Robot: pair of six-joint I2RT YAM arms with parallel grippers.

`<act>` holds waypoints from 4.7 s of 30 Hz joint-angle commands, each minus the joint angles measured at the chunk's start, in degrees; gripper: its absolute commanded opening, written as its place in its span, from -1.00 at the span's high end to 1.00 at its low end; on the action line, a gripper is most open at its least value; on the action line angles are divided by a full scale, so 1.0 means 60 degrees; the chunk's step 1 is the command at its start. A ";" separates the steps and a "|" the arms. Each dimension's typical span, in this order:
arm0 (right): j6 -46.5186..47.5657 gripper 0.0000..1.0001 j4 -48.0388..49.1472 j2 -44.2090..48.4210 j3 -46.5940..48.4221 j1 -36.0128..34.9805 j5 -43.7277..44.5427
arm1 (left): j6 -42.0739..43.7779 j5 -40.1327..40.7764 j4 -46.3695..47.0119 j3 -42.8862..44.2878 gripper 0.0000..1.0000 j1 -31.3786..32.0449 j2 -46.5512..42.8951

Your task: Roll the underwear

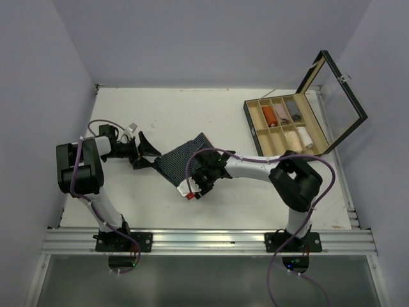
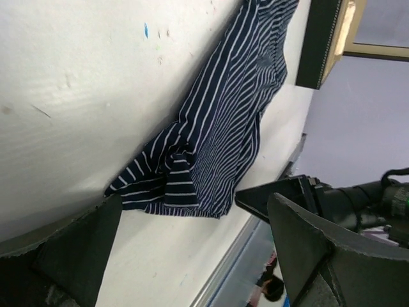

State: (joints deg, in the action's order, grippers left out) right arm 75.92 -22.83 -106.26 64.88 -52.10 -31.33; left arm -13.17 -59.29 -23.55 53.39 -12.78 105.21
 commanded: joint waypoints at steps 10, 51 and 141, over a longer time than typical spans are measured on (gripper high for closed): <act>-0.8737 0.26 -0.0002 0.0454 0.3584 0.2220 -0.1225 | 0.3482 0.2774 -0.1642 0.3903 -1.00 -0.0376 -0.0791; -0.7210 0.55 -0.1762 0.1375 0.2268 0.2958 0.0548 | 0.5930 0.4141 -0.2153 0.1692 -1.00 0.3727 -0.2271; -0.9767 1.00 -0.3388 -0.3750 0.7030 0.3526 -0.1311 | 0.3955 0.1942 0.0102 -0.0898 -0.24 0.2891 -0.3987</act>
State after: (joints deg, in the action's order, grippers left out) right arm 22.46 -40.73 -129.80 107.44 -30.92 -33.71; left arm 15.90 -45.17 -25.74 50.30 3.27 79.13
